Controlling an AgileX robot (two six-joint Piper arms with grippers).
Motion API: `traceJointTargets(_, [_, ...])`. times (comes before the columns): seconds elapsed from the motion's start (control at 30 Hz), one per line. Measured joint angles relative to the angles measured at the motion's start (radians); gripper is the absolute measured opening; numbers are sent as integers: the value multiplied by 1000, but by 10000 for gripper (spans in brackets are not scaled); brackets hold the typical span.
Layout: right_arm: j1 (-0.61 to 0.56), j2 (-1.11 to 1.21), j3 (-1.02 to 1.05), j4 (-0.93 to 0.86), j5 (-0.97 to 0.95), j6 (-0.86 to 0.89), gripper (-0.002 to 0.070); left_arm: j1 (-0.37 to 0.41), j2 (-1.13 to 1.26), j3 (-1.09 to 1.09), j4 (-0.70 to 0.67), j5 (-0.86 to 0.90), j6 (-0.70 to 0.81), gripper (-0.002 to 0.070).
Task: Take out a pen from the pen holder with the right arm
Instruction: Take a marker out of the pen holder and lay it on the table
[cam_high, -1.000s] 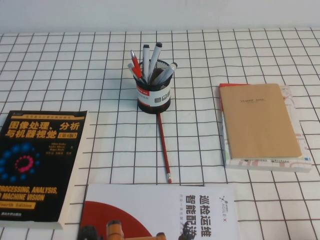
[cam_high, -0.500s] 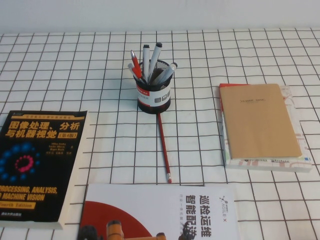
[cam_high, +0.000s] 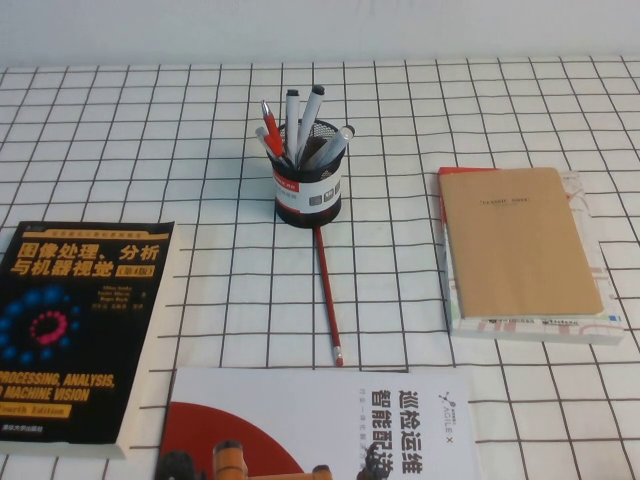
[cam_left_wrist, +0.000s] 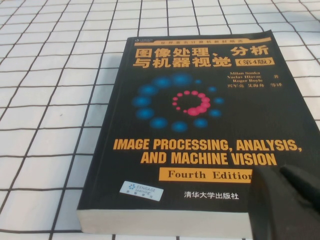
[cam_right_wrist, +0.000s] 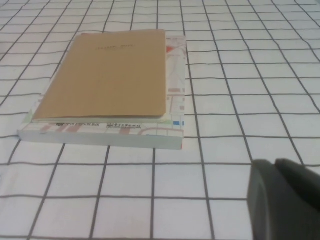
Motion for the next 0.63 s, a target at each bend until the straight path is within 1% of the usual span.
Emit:
traceJointTargets(0.13, [0,0,1,131,4,-173,-16,0,0,0,0,0,0,-3])
traceJointTargets(0.23, [0,0,1,194,6,-240,-16,0,0,0,0,0,0,-3])
traceJointTargets(0.63, [0,0,1,219,7,-265,-16,0,0,0,0,0,0,-3])
